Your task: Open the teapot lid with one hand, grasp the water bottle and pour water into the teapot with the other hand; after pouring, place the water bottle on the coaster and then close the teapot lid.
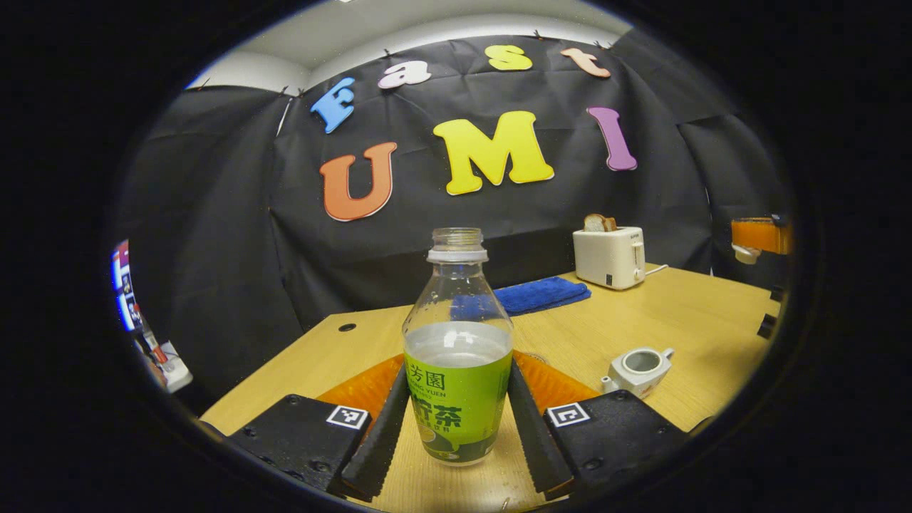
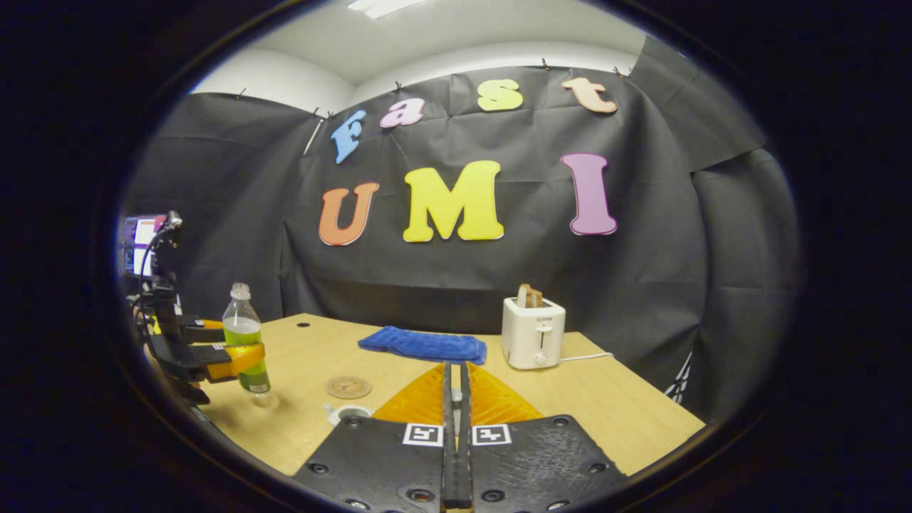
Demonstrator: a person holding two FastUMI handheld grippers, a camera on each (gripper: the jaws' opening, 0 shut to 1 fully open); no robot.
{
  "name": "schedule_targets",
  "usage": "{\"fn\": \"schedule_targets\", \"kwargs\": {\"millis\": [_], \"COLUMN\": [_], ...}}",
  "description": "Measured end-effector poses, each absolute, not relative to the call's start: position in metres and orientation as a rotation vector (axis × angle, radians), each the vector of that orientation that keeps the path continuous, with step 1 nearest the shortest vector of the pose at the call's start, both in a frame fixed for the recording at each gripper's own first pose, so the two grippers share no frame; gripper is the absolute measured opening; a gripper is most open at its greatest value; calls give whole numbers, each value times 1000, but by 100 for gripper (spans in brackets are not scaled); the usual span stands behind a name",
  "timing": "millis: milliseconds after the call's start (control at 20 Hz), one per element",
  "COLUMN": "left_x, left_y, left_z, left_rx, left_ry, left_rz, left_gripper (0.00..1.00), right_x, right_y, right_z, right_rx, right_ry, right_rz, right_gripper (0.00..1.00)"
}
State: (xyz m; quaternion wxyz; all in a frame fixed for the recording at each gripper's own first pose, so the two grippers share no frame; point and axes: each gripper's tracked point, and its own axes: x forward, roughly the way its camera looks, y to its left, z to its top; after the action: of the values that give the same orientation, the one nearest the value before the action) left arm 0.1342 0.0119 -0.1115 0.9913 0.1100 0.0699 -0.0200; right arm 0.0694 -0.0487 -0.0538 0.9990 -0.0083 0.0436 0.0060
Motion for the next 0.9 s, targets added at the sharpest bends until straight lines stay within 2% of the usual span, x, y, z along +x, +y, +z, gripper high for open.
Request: {"fn": "schedule_targets", "kwargs": {"millis": [600, 900], "left_x": [149, 148], "left_y": [1, -17], "left_z": [-128, -133], "left_rx": [981, 1356], "left_ry": [270, 262], "left_rz": [-71, -115], "left_gripper": [75, 75], "right_x": [67, 68], "right_y": [-108, -116], "right_z": [-51, -51], "right_rx": [8, -48], "right_ry": [108, 105], "right_rz": [-113, -139], "right_gripper": [0, 1]}}
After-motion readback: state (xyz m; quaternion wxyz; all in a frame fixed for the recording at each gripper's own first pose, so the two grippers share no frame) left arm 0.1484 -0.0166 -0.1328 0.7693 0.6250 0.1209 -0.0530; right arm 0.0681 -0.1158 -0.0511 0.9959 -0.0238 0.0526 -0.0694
